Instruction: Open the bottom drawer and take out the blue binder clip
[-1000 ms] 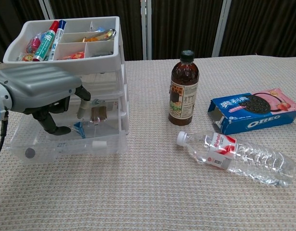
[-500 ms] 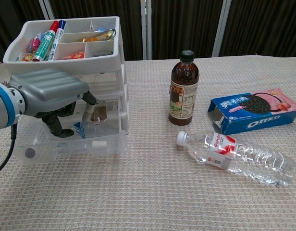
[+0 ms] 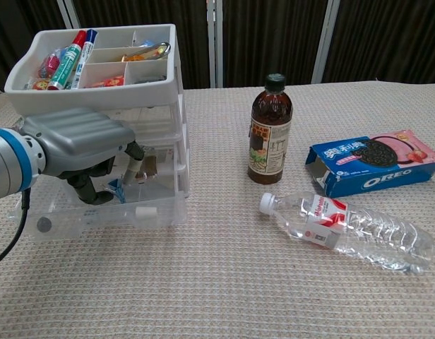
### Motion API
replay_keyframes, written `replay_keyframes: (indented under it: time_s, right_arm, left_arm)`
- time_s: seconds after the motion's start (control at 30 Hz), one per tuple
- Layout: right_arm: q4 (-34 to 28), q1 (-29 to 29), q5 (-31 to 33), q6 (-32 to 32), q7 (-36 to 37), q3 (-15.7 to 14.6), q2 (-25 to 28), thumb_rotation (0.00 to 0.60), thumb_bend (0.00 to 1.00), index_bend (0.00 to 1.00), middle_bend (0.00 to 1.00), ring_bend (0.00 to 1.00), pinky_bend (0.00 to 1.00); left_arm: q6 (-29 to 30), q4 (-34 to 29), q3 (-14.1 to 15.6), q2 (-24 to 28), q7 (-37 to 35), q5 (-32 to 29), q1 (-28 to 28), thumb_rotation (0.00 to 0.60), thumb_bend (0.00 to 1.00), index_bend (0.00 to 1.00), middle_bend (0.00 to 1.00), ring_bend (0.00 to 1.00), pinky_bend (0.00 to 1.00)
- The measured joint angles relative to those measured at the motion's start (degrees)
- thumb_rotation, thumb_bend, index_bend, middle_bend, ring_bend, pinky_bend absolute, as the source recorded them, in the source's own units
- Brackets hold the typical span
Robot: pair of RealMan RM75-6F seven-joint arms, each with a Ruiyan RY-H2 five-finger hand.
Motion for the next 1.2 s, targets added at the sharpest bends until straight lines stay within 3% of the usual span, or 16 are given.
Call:
replay_keyframes:
  time_s: [0.7, 1.2]
  right_arm:
    - [0.0, 0.1, -0.1, -0.1, -0.2, -0.1, -0.1, 0.600, 0.00, 0.00, 0.00, 0.00, 0.00]
    - [0.1, 0.1, 0.2, -0.3, -0.6, 0.0, -0.3, 0.600, 0.00, 0.00, 0.00, 0.00, 0.00]
  left_arm:
    - [1.2, 0.3, 2.2, 0.6, -3.3, 1.1, -0.5, 0.600, 0.42, 0.57, 1.00, 0.95, 0.79]
    - [3.6, -7.1, 4.3, 7.1, -7.7, 8.8, 1.4, 0.600, 0.42, 0.58, 1.00, 0.95, 0.79]
